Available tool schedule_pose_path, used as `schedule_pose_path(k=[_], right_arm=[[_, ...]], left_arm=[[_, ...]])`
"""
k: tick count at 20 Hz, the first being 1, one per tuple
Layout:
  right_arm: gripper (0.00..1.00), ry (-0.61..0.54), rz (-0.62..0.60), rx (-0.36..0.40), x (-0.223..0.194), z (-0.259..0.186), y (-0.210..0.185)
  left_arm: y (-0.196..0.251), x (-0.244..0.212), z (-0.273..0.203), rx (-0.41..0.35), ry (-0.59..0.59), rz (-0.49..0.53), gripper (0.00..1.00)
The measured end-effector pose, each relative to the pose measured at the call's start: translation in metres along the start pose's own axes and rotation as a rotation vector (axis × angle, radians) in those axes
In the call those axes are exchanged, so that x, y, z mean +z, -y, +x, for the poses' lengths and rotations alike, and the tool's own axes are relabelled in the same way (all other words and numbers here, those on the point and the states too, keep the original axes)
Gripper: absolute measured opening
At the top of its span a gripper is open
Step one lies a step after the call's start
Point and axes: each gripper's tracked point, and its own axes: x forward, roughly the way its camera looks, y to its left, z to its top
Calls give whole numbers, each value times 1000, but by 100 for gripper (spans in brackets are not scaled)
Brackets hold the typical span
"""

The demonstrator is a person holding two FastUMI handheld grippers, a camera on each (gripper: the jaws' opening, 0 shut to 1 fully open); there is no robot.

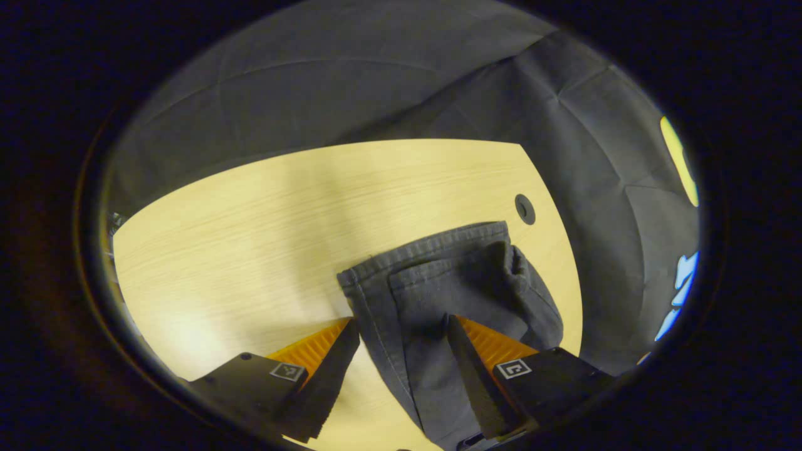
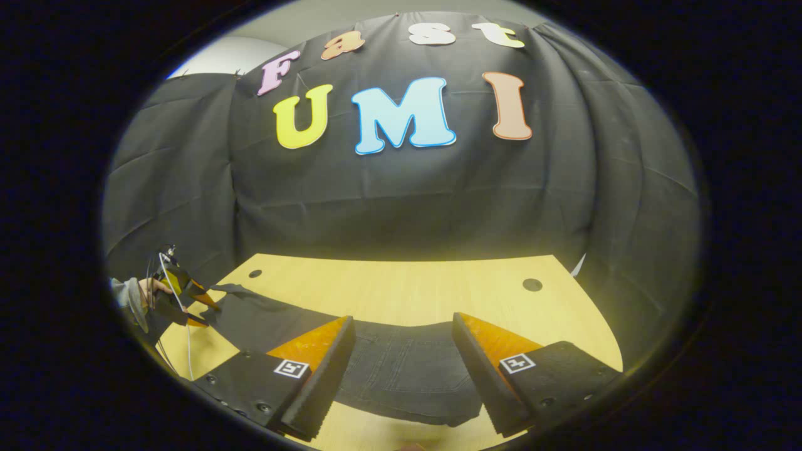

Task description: Grasp the waist and the cuffs of the jeans and fold them to make the two legs overlap; first hold the waist and fold one-third of the jeans toward the cuffs, then hold the cuffs and fold the remaining one-third in the same direction to finish folding.

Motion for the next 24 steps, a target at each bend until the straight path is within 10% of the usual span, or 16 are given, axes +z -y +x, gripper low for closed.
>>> schedule_pose_path(k=[8,16,24], right_arm=[[94,-2,17,12,5,3,3],[94,-14,7,22,0,8,-4],[94,-26,10,20,-4,3,-11]], left_arm=[[-10,-1,9,154,-12,144,80],[-1,4,9,-55,-59,-64,9],[11,15,-12,-287,-72,-227,8]])
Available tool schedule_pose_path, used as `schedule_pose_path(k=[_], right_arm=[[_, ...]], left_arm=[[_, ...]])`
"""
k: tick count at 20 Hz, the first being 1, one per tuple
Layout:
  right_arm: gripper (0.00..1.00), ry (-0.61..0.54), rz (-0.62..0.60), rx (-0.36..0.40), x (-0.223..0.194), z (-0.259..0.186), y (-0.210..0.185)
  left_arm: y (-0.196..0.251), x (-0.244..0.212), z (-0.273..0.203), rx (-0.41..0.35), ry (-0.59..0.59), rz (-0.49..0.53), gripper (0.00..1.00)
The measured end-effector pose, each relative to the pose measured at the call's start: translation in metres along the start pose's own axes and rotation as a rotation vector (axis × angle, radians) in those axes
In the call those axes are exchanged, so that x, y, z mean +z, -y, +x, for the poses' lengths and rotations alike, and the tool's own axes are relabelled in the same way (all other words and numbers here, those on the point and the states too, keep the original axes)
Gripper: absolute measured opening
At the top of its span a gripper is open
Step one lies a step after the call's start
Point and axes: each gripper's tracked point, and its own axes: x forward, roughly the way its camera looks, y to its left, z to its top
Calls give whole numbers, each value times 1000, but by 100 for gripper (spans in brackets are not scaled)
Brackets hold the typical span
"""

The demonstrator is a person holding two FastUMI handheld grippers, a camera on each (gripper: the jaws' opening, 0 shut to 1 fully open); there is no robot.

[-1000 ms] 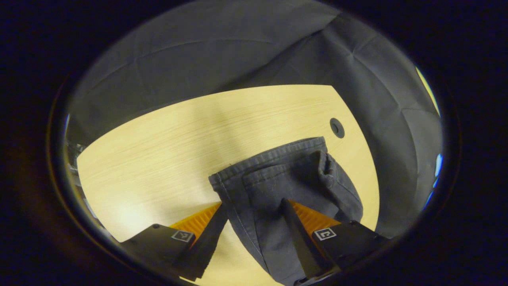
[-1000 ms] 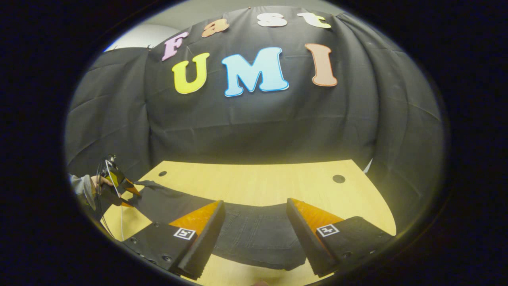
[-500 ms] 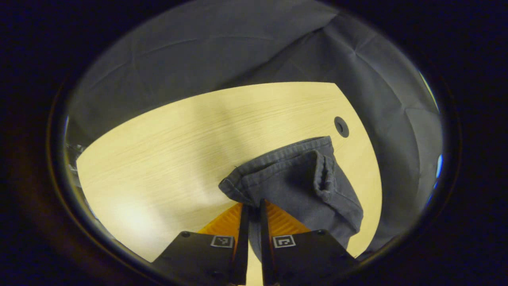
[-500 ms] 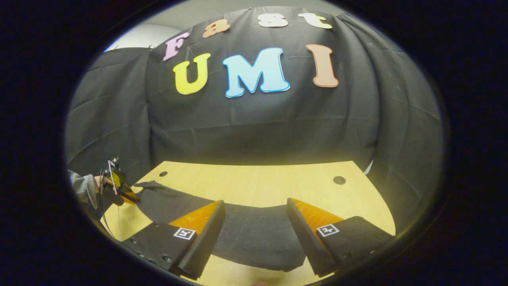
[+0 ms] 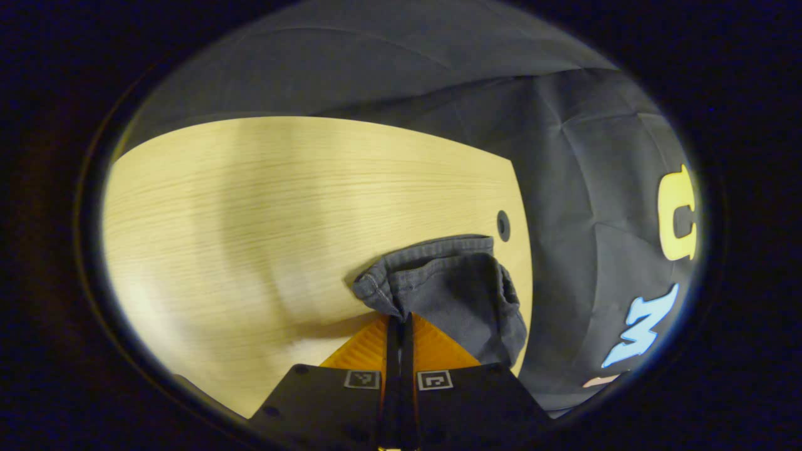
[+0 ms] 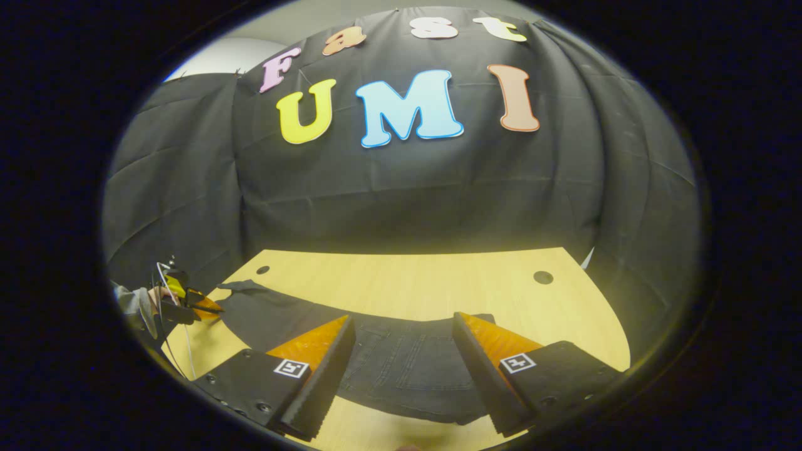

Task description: Grasp the waist and the cuffs of the jeans and fold them to make the two legs overlap; first hold the waist and fold one-third of the jeans toward the cuffs, then hold the cuffs and fold the remaining one-third in the same direction to finish folding.

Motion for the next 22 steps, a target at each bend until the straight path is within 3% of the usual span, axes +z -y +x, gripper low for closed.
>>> schedule_pose_path(k=[3,5,6,8,9,11,13,14,16,22], right_arm=[[94,18,5,-5,6,-6,-2],[91,32,7,-10,8,-10,-2],[94,40,7,-11,10,-13,-3],[94,59,3,-11,13,-19,-6],[94,66,-1,-13,16,-22,-6],[94,76,-9,-14,15,-27,-6],[94,78,-20,-16,16,-32,-6],[94,81,-25,-19,16,-34,-4],[94,86,-28,-22,17,-38,-1],[91,86,1,-40,16,-46,19]], left_arm=[[29,-3,-22,-83,9,48,4],[51,-6,-37,-134,20,81,4],[64,-9,-45,-169,23,94,8],[89,-19,-62,-235,31,119,4],[102,-25,-72,-272,33,133,8],[133,-44,-91,-356,23,157,7],[161,-70,-110,-431,9,178,12],[174,-86,-119,-461,1,187,7],[198,-123,-136,-517,-19,197,7],[236,-254,-167,-636,-121,261,8]])
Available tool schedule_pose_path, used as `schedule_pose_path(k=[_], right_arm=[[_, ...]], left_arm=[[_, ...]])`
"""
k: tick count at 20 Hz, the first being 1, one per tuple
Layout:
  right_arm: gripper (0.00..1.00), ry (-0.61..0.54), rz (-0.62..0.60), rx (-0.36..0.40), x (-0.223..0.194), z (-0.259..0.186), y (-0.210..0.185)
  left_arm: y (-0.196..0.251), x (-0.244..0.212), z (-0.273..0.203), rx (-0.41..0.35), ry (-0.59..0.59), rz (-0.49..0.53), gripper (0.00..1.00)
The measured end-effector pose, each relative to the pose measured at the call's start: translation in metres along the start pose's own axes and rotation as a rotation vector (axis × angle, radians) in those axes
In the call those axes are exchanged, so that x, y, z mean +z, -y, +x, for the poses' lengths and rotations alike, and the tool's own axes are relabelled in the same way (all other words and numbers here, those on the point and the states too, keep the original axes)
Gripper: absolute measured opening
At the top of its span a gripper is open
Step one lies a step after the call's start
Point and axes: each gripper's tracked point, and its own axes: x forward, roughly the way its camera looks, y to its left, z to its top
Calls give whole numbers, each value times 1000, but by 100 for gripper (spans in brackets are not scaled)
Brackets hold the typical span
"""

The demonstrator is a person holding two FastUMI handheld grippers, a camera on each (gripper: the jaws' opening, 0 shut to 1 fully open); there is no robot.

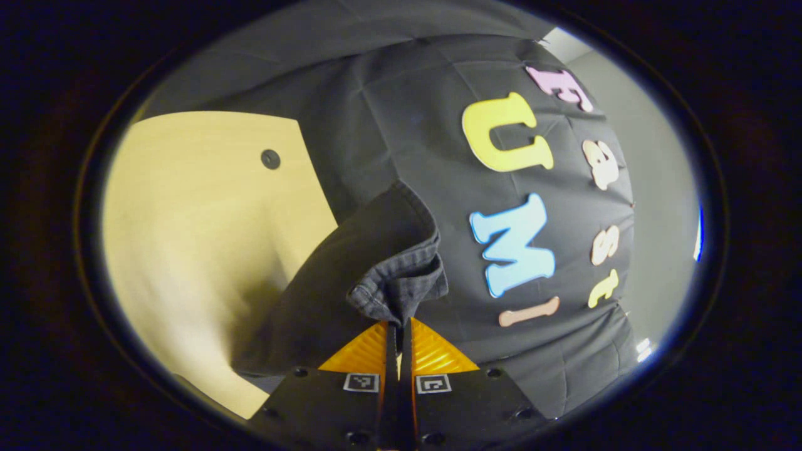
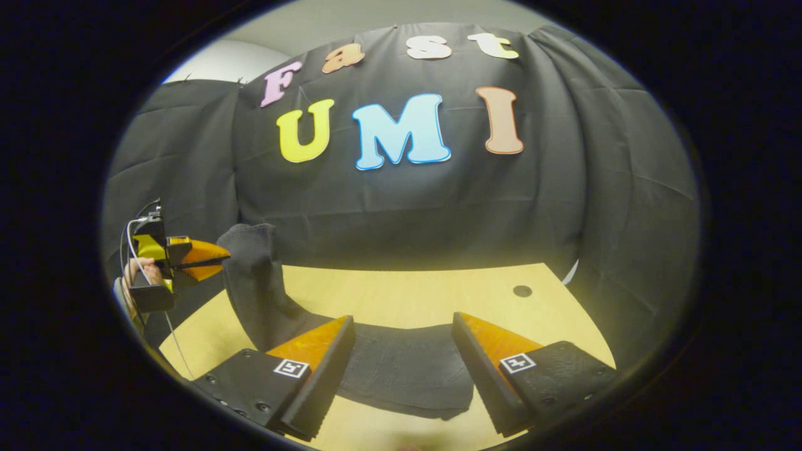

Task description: Grasp the waist and the cuffs of the jeans and fold them to make the two legs overlap; first hold the waist and fold one-third of the jeans toward the cuffs, then hold the cuffs and fold the remaining one-third in the same direction to finish folding.

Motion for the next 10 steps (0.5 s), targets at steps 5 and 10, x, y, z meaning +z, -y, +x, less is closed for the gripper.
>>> schedule_pose_path(k=[5,10], right_arm=[[94,-2,18,-28,-6,-7,26],[94,10,63,-59,-5,-10,54]], left_arm=[[47,-117,22,-59,-127,58,7],[44,-220,35,-39,-238,155,7]])
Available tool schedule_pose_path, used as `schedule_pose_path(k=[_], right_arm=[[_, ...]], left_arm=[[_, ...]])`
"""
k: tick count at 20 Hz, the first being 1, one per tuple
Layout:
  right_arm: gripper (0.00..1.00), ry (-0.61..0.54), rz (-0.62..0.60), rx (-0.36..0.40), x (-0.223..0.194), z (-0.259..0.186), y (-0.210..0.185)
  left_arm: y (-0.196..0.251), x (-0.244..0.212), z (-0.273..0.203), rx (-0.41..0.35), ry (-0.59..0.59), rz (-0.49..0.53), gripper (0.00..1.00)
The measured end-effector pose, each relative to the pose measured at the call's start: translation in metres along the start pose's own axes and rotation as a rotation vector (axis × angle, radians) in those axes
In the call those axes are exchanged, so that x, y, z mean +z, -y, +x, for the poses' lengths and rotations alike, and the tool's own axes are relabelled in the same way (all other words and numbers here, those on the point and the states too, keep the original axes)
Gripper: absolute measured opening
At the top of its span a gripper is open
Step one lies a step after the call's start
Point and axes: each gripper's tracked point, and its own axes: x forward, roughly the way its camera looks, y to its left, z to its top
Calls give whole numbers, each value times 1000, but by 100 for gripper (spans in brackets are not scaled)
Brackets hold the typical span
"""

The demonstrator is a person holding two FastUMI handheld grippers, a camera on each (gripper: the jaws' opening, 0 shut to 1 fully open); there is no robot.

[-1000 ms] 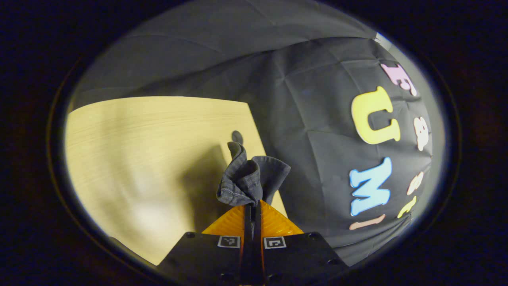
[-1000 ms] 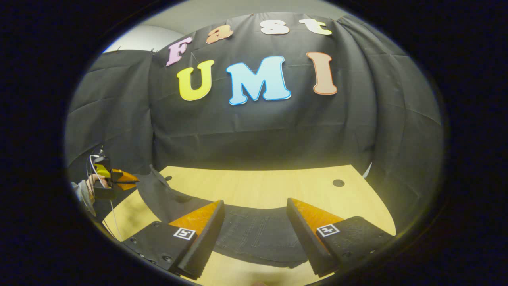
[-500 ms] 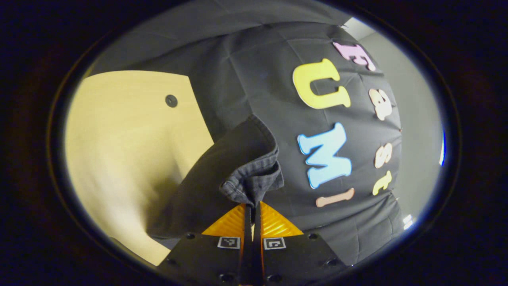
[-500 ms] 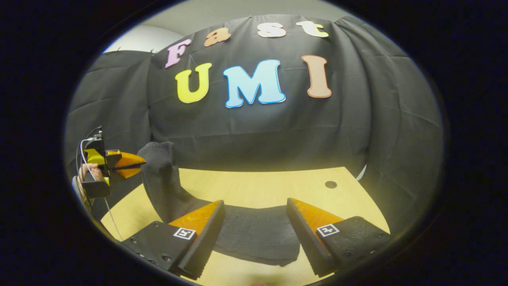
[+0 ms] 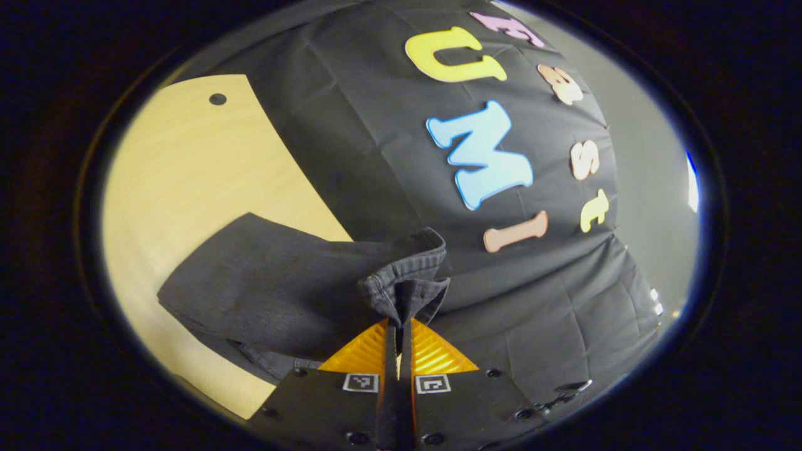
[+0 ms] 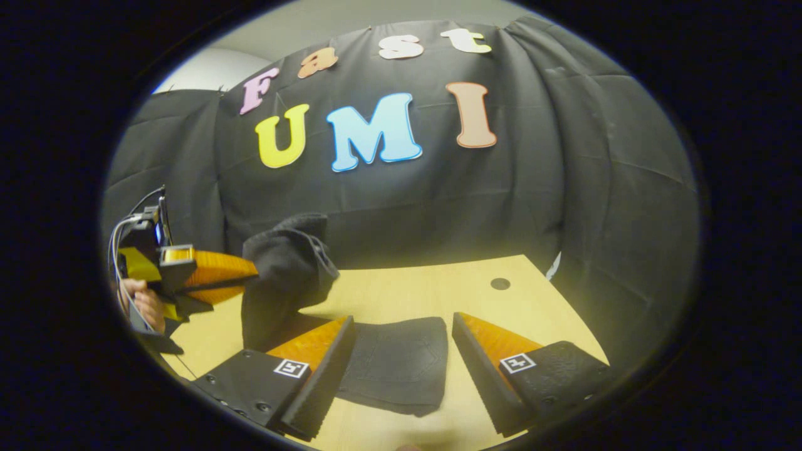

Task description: Grasp the waist and the cuffs of the jeans and fold them to make the two legs overlap; first hold the waist and fold one-third of the jeans toward the cuffs, then hold the cuffs and fold the remaining one-third in the same direction to finish folding.

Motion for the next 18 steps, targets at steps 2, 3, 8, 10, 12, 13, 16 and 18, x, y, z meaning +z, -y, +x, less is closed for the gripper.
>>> schedule_pose_path(k=[2,3,8,10,12,13,16,18], right_arm=[[94,26,7,-20,7,0,9],[95,40,5,-30,11,-1,14],[95,59,-18,-37,14,-5,20],[95,54,-35,-37,12,-6,22],[95,50,-43,-33,11,-7,23],[95,49,-44,-29,12,-9,23],[95,40,-53,-22,12,-11,22],[95,40,-58,-22,11,-11,23]], left_arm=[[15,-24,2,22,-39,52,7],[12,-39,8,34,-59,82,7],[-15,-99,29,64,-132,170,7],[-23,-120,33,80,-154,201,2],[-34,-140,42,100,-174,227,7],[-40,-151,47,111,-185,249,7],[-54,-184,58,157,-224,339,7],[-68,-196,64,178,-233,388,7]])
